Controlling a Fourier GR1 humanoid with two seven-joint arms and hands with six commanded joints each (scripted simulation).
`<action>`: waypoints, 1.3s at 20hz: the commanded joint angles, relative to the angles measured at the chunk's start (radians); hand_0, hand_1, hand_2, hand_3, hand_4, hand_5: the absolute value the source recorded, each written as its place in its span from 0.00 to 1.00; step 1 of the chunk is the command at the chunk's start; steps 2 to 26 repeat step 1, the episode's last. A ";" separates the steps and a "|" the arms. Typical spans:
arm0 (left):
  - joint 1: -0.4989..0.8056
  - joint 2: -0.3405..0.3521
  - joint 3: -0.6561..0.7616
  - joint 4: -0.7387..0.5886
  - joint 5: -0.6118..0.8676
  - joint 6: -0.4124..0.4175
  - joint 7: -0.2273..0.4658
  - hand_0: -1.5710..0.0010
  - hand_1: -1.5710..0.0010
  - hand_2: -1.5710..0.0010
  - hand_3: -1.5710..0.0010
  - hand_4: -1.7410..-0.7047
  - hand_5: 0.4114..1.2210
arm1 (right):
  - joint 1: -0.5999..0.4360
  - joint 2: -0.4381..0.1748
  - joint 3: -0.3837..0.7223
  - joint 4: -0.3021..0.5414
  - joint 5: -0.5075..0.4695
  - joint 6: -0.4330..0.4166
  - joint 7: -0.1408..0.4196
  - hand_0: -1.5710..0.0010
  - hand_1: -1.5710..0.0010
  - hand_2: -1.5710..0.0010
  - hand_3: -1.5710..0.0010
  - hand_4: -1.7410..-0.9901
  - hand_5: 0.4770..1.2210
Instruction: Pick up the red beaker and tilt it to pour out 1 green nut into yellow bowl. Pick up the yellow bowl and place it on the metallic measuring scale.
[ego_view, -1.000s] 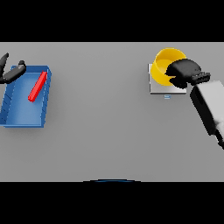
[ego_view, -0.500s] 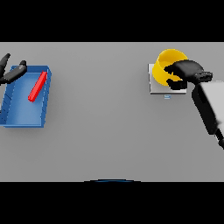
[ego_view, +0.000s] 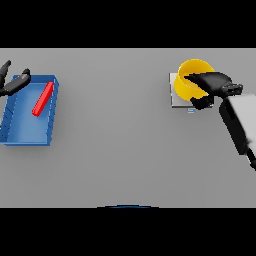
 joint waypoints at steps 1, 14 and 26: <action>0.006 -0.003 0.000 -0.012 0.007 -0.003 0.003 1.00 1.00 1.00 1.00 0.88 0.43 | 0.002 -0.004 0.000 -0.006 -0.001 0.000 -0.006 0.96 0.96 0.97 0.97 0.47 0.41; 0.006 -0.003 0.000 -0.012 0.007 -0.003 0.003 1.00 1.00 1.00 1.00 0.88 0.43 | 0.002 -0.004 0.000 -0.006 -0.001 0.000 -0.006 0.96 0.96 0.97 0.97 0.47 0.41; 0.006 -0.003 0.000 -0.012 0.007 -0.003 0.003 1.00 1.00 1.00 1.00 0.88 0.43 | 0.002 -0.004 0.000 -0.006 -0.001 0.000 -0.006 0.96 0.96 0.97 0.97 0.47 0.41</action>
